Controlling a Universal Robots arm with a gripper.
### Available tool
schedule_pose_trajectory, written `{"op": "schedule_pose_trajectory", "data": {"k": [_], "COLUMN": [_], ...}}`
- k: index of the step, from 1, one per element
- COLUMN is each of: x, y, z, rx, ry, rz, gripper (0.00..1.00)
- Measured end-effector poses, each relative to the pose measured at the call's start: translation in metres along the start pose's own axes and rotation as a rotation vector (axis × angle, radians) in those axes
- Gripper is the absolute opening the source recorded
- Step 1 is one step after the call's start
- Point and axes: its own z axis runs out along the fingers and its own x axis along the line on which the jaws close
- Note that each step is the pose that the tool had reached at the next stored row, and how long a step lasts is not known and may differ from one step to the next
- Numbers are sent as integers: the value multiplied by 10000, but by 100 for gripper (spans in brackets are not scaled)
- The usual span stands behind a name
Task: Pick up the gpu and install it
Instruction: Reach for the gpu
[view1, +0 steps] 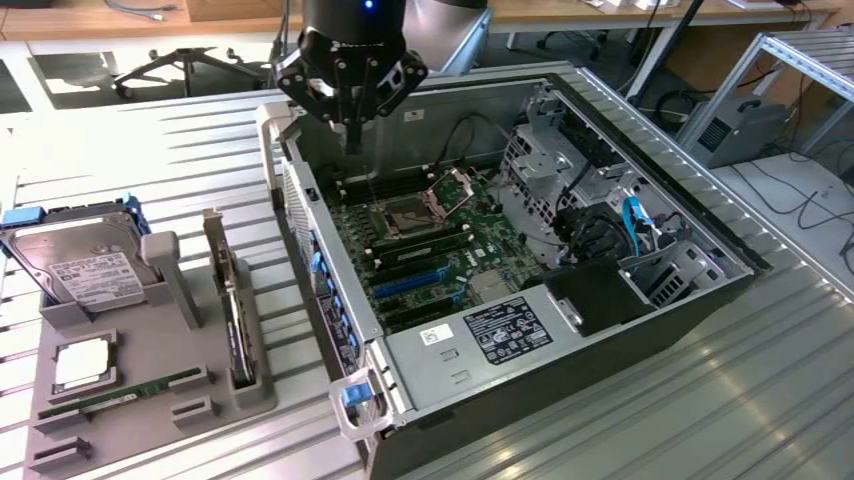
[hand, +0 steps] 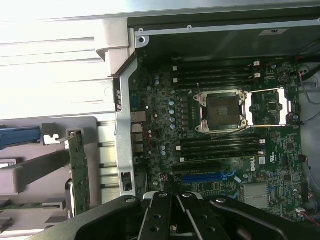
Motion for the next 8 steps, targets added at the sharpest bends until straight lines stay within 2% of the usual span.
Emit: {"op": "schedule_pose_trajectory", "data": {"k": [8], "x": [34], "y": [-3], "z": [-1], "rx": [0], "ry": [0], "rz": [-1], "gripper": [11]}}
